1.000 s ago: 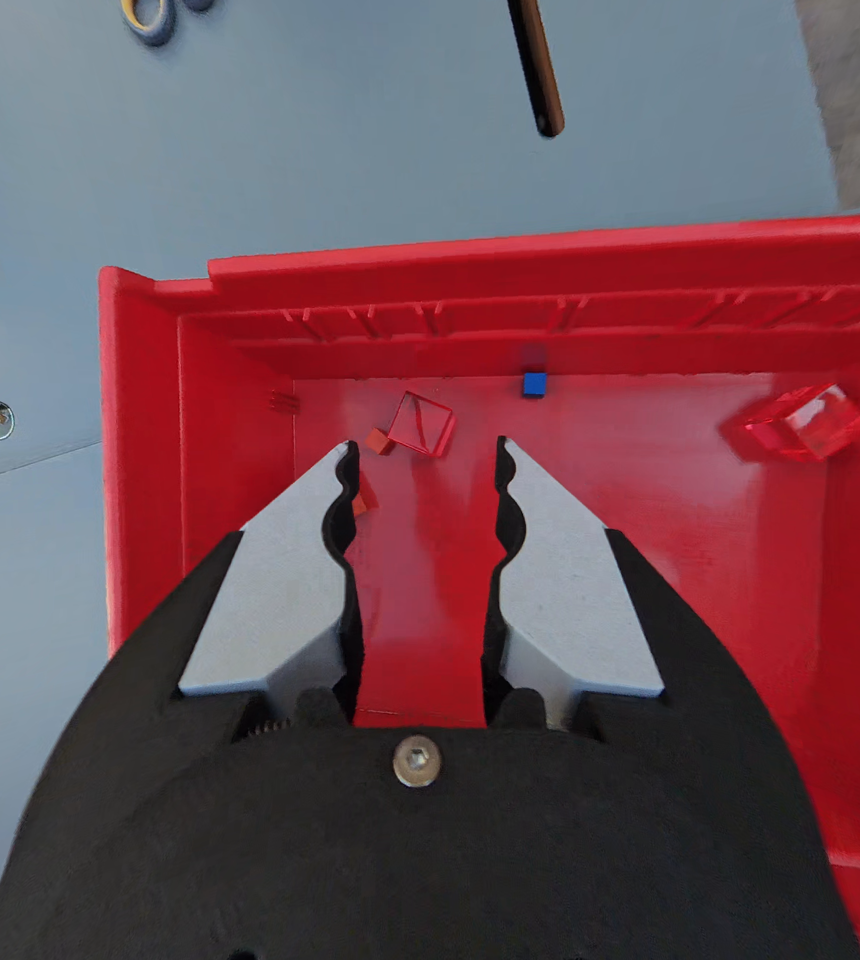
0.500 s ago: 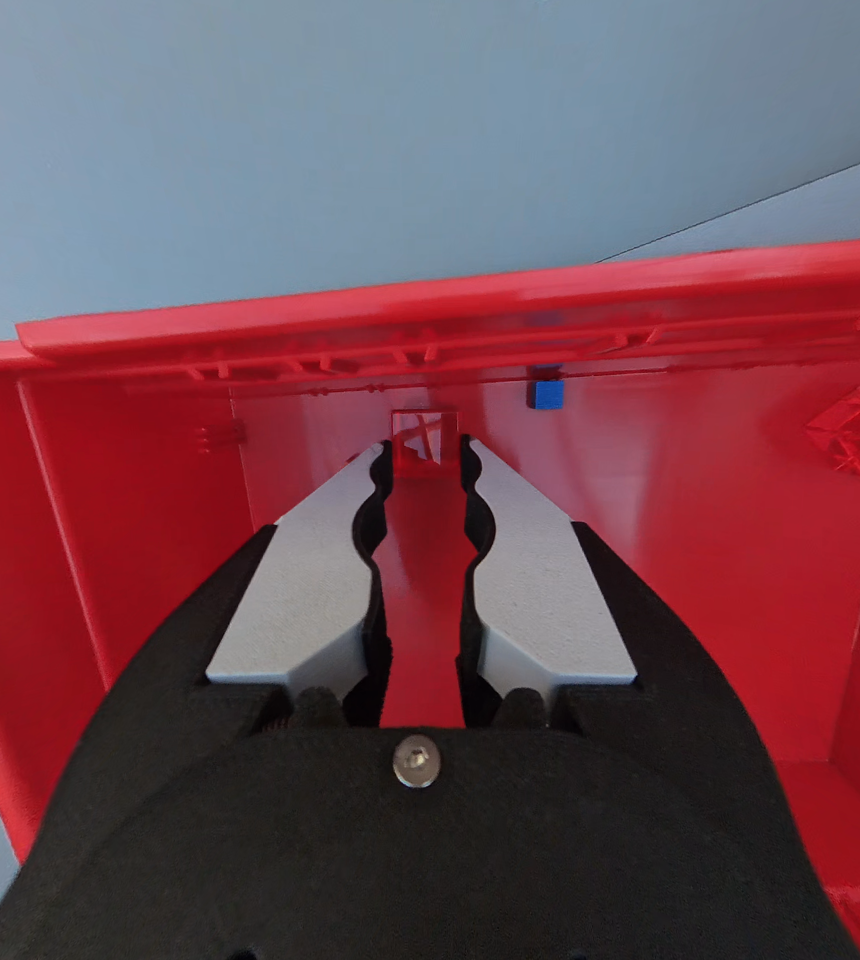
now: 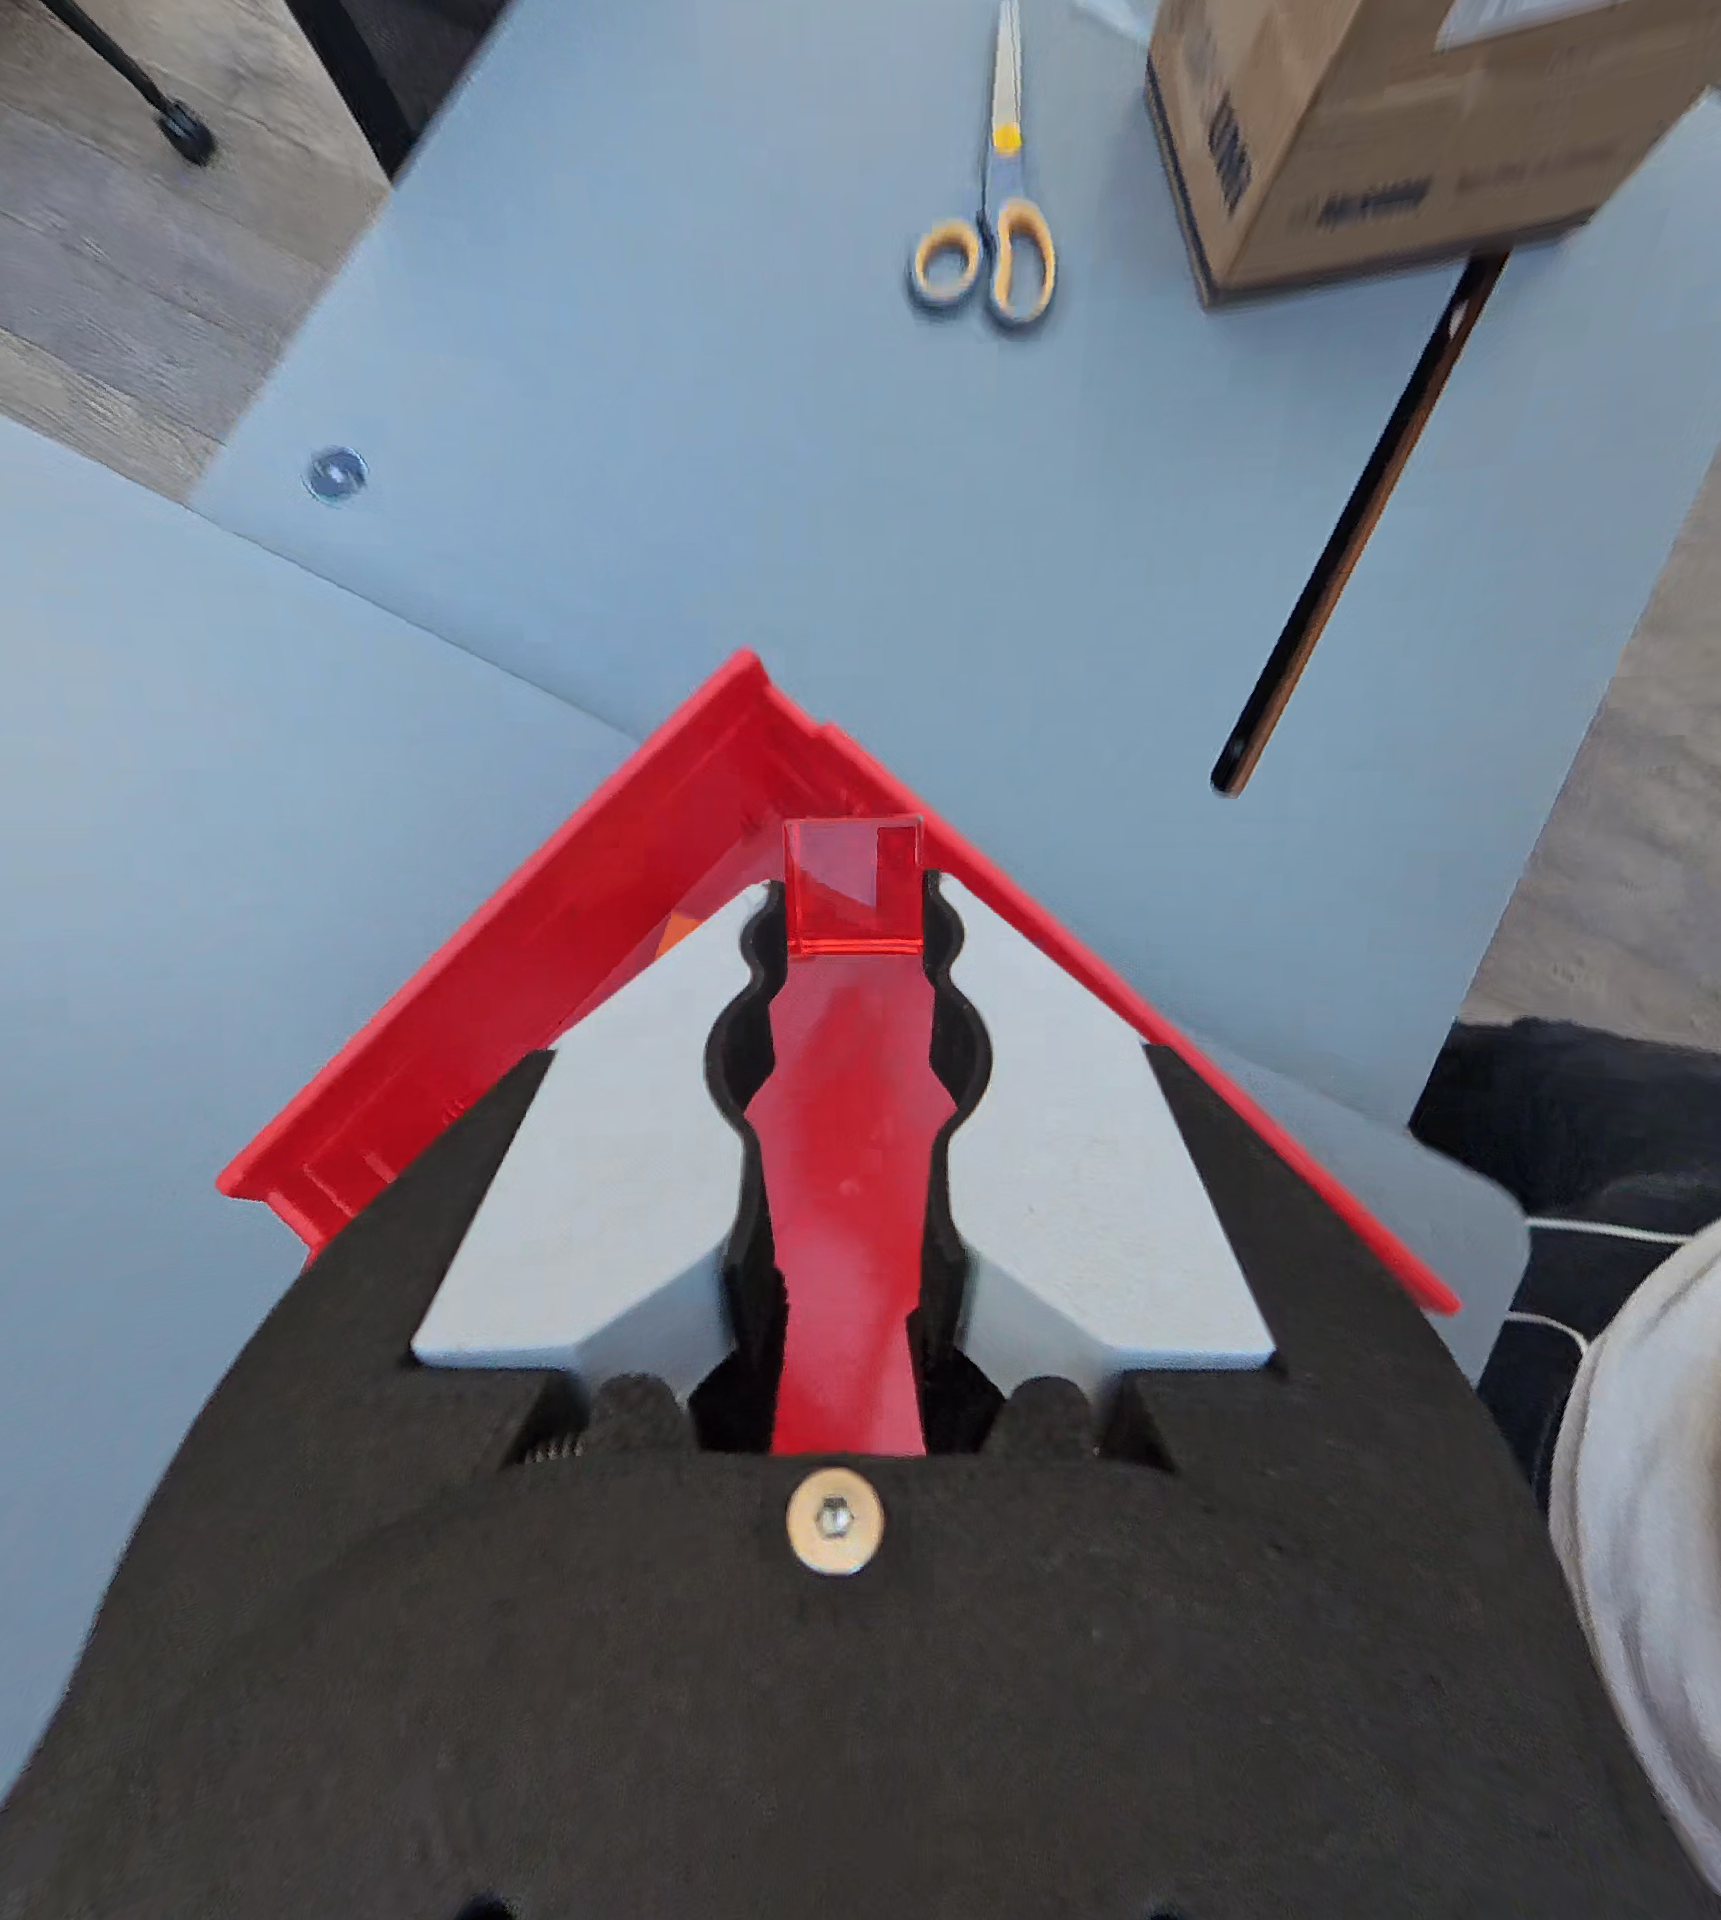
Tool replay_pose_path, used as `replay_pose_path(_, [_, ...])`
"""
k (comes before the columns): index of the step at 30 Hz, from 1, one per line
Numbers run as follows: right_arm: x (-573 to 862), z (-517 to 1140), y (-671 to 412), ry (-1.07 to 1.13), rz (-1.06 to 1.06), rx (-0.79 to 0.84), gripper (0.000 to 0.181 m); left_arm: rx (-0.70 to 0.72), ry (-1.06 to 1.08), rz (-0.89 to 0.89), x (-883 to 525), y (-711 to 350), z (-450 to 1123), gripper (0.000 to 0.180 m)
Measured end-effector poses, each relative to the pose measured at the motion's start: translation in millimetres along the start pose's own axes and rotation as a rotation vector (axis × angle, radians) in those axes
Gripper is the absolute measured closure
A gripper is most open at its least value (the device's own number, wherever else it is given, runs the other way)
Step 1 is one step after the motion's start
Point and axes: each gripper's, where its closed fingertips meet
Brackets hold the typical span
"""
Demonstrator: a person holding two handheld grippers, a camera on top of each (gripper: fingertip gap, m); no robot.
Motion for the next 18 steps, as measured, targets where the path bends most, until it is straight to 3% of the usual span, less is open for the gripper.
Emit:
replay_pose_path(5, [117,-19,-17,0.019,-0.070,0.011,0.155,0.158,-0.124,-0.084,64,-89,-39,0.155])
replay_pose_path(12, [179,1,-99,-0.144,-0.295,-0.009,0.155,0.193,-0.036,-0.035,208,-202,1,0.156])
replay_pose_path(18, [178,62,-221,-0.180,-0.392,0.111,0.155,0.217,0.130,0.017,281,-273,41,0.156])
Point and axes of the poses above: each gripper's, where its closed fingertips meet, z out along the fingers, y out of its underside, x = y × z across the jaws, and after that the axes turned 10 degrees about -x, right-handed
